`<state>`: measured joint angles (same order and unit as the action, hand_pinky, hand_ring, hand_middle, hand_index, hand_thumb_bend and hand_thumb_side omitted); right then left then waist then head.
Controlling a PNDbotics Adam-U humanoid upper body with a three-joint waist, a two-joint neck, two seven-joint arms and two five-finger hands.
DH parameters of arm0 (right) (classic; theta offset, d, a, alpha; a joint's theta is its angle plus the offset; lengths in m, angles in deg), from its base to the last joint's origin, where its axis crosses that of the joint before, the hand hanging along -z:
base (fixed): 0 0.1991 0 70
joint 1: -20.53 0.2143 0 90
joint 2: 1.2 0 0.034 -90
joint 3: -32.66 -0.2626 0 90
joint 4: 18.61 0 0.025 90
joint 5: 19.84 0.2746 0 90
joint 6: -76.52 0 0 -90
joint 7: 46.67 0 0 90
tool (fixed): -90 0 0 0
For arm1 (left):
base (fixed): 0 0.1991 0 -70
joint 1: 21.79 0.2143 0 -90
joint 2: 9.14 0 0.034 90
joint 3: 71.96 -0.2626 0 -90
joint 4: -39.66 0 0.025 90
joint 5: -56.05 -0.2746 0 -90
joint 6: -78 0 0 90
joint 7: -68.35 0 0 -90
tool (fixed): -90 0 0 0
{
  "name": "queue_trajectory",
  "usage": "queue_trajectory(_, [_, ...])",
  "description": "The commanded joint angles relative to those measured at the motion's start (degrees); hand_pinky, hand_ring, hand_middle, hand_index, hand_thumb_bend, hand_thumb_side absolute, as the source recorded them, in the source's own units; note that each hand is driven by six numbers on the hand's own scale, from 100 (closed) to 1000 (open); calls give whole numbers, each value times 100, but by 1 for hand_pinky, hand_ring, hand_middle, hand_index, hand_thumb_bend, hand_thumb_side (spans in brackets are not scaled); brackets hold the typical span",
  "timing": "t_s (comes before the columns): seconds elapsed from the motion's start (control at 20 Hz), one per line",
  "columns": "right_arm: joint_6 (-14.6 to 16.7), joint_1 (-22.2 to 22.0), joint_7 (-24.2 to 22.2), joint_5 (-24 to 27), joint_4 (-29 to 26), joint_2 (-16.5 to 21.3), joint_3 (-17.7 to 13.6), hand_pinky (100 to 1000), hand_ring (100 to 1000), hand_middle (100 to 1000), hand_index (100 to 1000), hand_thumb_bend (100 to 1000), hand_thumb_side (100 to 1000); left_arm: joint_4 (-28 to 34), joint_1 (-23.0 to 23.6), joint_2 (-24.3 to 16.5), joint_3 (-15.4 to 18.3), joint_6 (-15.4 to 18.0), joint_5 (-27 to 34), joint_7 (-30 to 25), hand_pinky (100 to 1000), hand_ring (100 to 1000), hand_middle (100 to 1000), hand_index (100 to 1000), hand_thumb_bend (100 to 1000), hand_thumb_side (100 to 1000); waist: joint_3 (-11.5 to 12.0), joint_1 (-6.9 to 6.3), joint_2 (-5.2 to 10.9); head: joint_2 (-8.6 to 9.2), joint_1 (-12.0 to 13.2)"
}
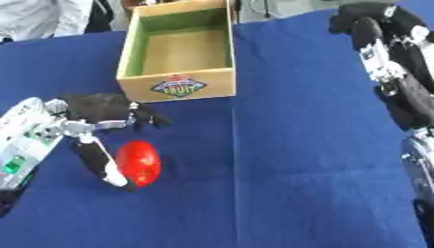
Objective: Pick up objects on the table and place them in the box.
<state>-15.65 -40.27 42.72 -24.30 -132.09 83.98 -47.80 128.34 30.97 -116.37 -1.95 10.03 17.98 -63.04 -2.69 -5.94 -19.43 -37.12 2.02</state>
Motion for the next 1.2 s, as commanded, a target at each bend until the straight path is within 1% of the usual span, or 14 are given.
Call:
queue_trajectory(0.05, [2,42,-13,27,-111,8,-16,930,834,619,773,100,601,-76,-101,-86,-36,959,-4,-1049,372,598,762,979,810,464,1,13,109,63,26])
queue_trajectory(0.25, [-3,33,-28,31,-111,8,-8,931,834,618,773,100,602,-186,-137,-14,-26,956,37,-1035,350,575,745,968,835,459,-2,11,96,67,28])
queue_trajectory(0.35, [-4,30,-40,36,-111,7,-3,932,834,617,773,100,600,-197,-153,10,5,955,87,-1008,368,602,803,976,866,452,-1,9,90,73,22])
queue_trajectory(0.5, [-6,25,-47,39,-111,7,-2,932,834,617,773,100,600,-187,-161,12,16,964,119,-992,368,602,803,976,866,452,1,7,87,74,18])
queue_trajectory(0.55, [-7,23,-49,39,-111,7,-2,933,835,617,772,100,599,-181,-165,14,17,967,123,-990,401,631,830,987,911,437,1,7,86,75,17])
queue_trajectory(0.6, [-13,16,-55,38,-111,9,1,933,835,617,772,100,598,-143,-183,24,17,986,133,-979,400,630,828,987,912,437,4,6,83,79,15])
queue_trajectory(0.65, [-17,13,-60,37,-111,9,3,933,835,617,773,100,598,-113,-192,31,15,1000,145,-969,389,617,800,976,916,431,5,5,79,82,14])
queue_trajectory(0.7, [-18,13,-63,37,-111,9,2,933,835,617,773,100,598,-97,-197,39,13,1007,157,-953,386,614,793,972,918,430,4,4,75,86,15])
queue_trajectory(0.75, [-17,14,-64,37,-111,9,1,933,836,617,773,100,598,-92,-200,43,9,1010,164,-936,357,592,757,955,917,424,2,4,73,86,15])
queue_trajectory(0.8, [-16,15,-60,36,-111,10,-4,933,836,617,773,100,598,-96,-199,47,4,1012,171,-909,342,582,745,948,914,421,-1,4,71,85,13])
queue_trajectory(0.9, [-11,16,-53,36,-111,15,-9,933,836,617,773,100,599,-107,-201,57,-5,1014,193,-841,272,535,703,924,895,414,-4,3,69,88,10])
queue_trajectory(0.95, [-10,15,-56,38,-111,16,-7,934,836,617,773,100,598,-109,-207,66,-3,1015,208,-795,257,522,685,914,888,413,-5,3,68,94,8])
queue_trajectory(1.05, [-10,13,-59,41,-111,15,-5,934,836,617,773,100,598,-124,-216,84,-9,1013,234,-719,222,494,631,881,849,408,-9,1,64,105,4])
queue_trajectory(1.2, [-6,14,-62,47,-111,16,-6,934,836,617,773,100,598,-148,-221,98,-19,1005,274,-627,177,463,576,840,799,399,-14,-1,60,112,5])
